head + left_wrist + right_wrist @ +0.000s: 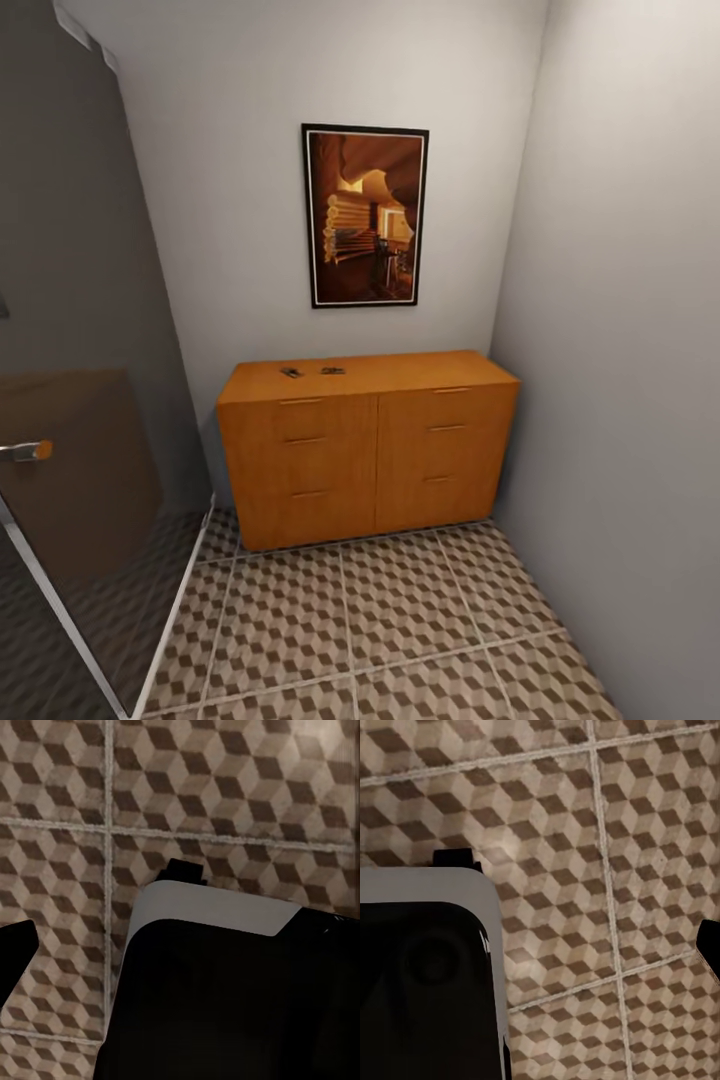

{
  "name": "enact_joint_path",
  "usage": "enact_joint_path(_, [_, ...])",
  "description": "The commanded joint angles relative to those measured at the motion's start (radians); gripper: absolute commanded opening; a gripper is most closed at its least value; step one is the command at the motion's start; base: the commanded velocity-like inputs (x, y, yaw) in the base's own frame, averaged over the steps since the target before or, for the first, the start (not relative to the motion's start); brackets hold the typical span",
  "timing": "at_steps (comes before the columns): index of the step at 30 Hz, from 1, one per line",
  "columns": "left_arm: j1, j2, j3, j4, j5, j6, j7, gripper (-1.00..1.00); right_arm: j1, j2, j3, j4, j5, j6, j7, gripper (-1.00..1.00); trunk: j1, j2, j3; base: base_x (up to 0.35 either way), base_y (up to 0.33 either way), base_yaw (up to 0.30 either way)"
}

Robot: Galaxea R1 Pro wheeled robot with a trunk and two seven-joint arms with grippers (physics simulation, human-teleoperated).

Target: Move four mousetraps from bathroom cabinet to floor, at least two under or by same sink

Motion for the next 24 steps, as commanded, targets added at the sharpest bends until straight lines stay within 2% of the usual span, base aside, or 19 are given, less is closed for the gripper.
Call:
enact_joint_path(1, [0.000,0.000,-0.006,0.000,0.008,-0.001,0.003,1.00,-0.001,0.000,0.008,0.003,-0.010,-0.006,0.000,1.00,0.001,-0.001,-0.001,0.325,0.000,0.000])
enact_joint_path(24, [0.000,-0.002,-0.006,-0.001,0.008,-0.002,0.003,1.00,-0.001,0.000,0.008,0.003,-0.009,-0.006,0.000,1.00,0.001,-0.001,-0.001,0.325,0.000,0.000])
